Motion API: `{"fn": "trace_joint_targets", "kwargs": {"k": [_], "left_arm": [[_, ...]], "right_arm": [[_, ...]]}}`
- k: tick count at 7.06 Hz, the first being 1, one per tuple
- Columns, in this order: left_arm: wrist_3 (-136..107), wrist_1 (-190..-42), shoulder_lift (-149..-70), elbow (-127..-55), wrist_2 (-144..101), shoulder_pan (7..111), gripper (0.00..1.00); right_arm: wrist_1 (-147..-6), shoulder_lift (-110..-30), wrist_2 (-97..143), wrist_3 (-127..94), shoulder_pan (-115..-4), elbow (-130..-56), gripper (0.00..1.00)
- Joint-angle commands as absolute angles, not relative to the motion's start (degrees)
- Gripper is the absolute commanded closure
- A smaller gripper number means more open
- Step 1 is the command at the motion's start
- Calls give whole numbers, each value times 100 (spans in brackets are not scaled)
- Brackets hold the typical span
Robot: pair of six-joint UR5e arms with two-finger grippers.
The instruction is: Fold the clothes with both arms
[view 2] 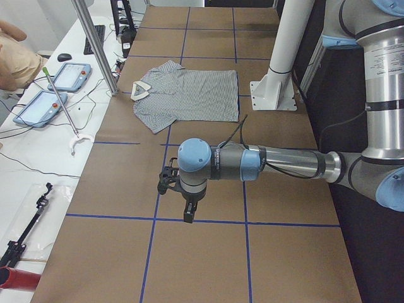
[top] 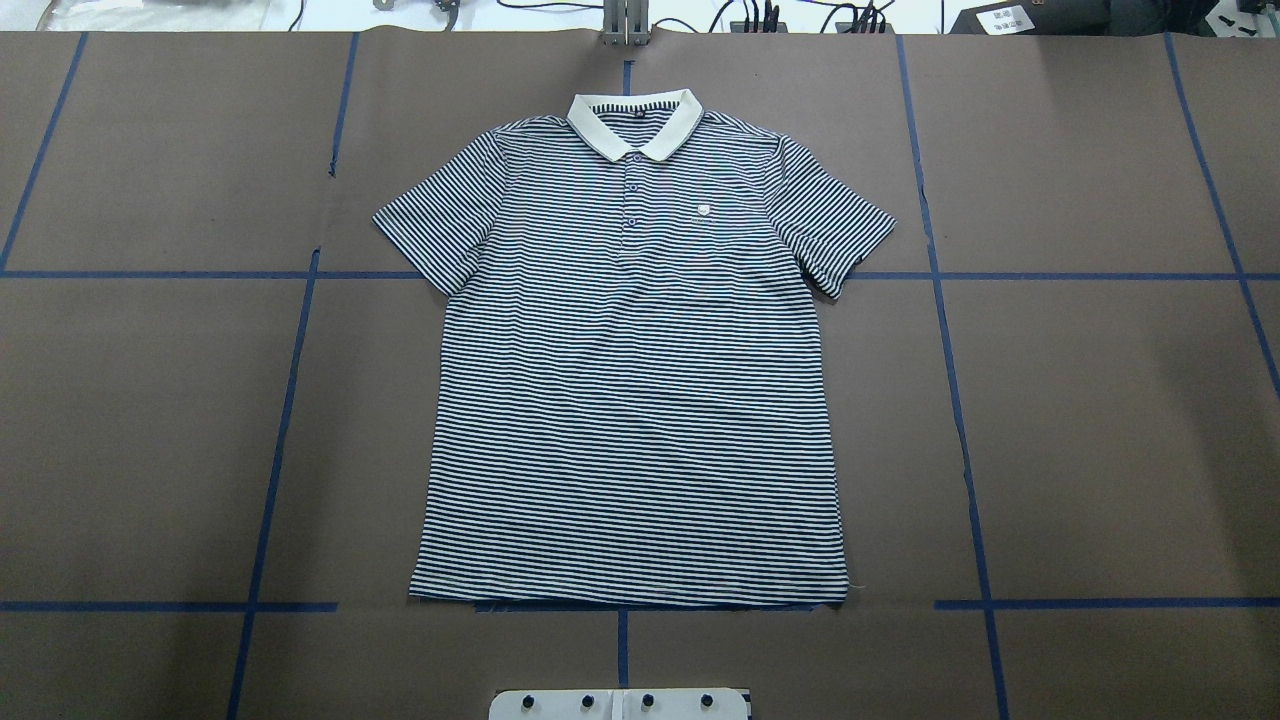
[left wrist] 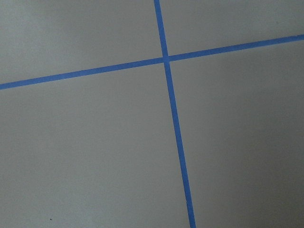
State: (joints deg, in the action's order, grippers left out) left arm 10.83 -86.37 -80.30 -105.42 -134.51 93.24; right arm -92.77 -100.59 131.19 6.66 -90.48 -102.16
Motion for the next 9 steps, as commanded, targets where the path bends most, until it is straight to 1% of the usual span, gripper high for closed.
{"fn": "trace_joint_targets", "kwargs": {"k": [1, 2, 3, 4, 5, 6, 7, 8, 9], "left_arm": [[1090, -8962, -8094, -10591, -13456, 9273, 0], [1055, -9409, -8199, -10591, -13543, 9220, 0], [1063, -10057, -8252, -10556, -13535, 9211, 0], [1055, -11203, -8705, -10329, -13535, 9211, 0], [1002, -12076, -9154, -9779, -13605, 9211, 0], [671, -12172, -9541, -9338, -14171, 9185, 0], [259, -12408, -9684, -9169, -14386, 9089, 0], [37, -12950, -9694, -9211, -14353, 8766, 0], [-417, -13329, -9660, -9028, -14335, 8336, 0]], "right_arm": [[-8461, -9792, 13070, 650, -8746, -10169, 0], [-7907, -9373, 13052, 650, -8745, -9864, 0], [-7292, -8934, 13069, 642, -8745, -9244, 0], [-6703, -8721, 13095, 642, -8745, -8611, 0], [-6410, -8562, 13653, 259, -8745, -8387, 0], [-6233, -8456, 13850, -502, -8745, -8446, 0], [-6023, -8298, 13834, -875, -8458, -8403, 0], [-5986, -8010, 13817, -1949, -8177, -8472, 0], [-5977, -7659, 13599, -2900, -7765, -8525, 0]]}}
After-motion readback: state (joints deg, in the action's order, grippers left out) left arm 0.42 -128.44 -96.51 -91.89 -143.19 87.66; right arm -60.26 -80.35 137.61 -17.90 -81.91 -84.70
